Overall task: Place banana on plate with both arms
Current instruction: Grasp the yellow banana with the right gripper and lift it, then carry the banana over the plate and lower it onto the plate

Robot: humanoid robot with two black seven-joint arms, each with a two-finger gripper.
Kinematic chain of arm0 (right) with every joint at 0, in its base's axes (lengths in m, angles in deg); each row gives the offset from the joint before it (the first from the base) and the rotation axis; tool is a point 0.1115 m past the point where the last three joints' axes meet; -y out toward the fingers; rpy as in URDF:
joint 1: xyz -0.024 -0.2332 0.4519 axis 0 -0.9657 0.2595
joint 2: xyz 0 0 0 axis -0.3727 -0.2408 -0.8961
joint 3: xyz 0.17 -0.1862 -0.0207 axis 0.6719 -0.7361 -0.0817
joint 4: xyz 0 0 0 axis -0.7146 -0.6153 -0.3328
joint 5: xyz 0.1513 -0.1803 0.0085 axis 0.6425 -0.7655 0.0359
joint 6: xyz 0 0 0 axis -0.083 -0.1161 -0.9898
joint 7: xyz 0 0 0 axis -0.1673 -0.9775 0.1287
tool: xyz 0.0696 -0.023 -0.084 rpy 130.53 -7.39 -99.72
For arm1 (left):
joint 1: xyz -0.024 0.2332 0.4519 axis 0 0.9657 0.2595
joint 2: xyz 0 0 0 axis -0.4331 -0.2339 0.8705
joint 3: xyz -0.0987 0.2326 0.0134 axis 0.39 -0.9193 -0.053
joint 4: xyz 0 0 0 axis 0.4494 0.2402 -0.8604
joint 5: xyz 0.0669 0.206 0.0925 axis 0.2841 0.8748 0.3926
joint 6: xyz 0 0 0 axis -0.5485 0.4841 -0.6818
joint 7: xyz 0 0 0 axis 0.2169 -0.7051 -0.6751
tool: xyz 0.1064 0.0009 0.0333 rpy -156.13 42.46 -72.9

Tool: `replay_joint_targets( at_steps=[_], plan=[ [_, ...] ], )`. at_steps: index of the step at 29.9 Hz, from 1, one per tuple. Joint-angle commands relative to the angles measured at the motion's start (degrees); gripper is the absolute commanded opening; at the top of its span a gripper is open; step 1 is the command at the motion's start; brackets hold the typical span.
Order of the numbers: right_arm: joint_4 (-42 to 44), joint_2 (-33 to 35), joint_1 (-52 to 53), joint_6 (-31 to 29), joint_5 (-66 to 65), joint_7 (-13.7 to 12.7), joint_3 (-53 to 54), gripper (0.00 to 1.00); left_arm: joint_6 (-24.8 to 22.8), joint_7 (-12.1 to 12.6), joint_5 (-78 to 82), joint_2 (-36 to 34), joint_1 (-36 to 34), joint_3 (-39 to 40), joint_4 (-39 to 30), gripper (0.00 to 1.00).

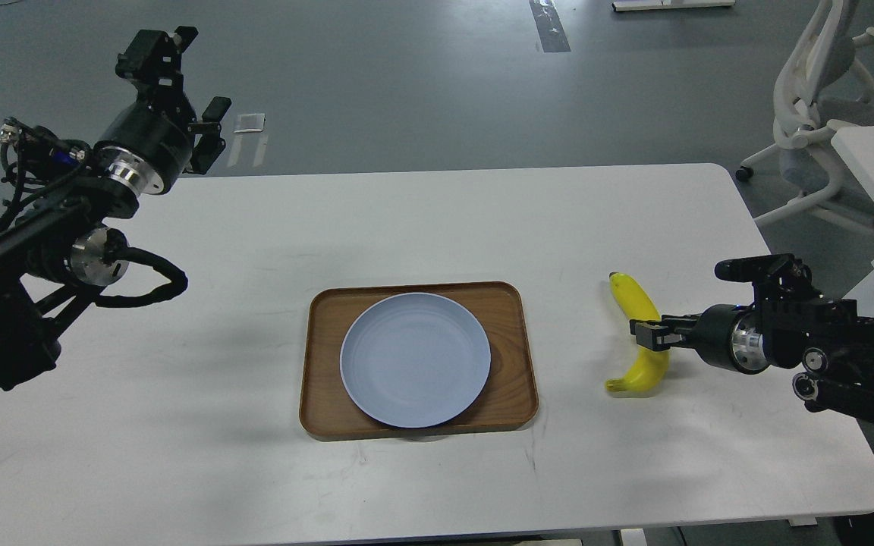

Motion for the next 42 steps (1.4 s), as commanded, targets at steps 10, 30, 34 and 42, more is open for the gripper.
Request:
replay_joint_targets(
  at_steps=[10, 30, 34, 42],
  plan=[
    [-1.85, -0.77, 11.32, -0.12, -4.63, 7.79, -1.57, 0.05, 0.28, 0.07, 0.45, -0.43, 0.51, -0.09, 0.02, 0.98],
    [10.44, -25.46, 22.78, 1.73, -23.11, 25.74, -10.11, 0.04, 2.48, -0.01, 0.28, -3.41, 0.68, -0.09, -0.33, 0.98],
    [14.04, -29.59, 21.9, 2.96, -23.02, 25.66, -11.34, 0.04, 2.48, -0.01, 0.1, -4.29, 0.68, -0.09, -0.42, 0.98],
    [15.46, -31.89, 19.7, 2.78, -22.32, 25.66, -11.52, 0.19, 2.04, 0.07, -0.34, -5.35, 0.86, 0.0, -0.77, 0.98]
  ],
)
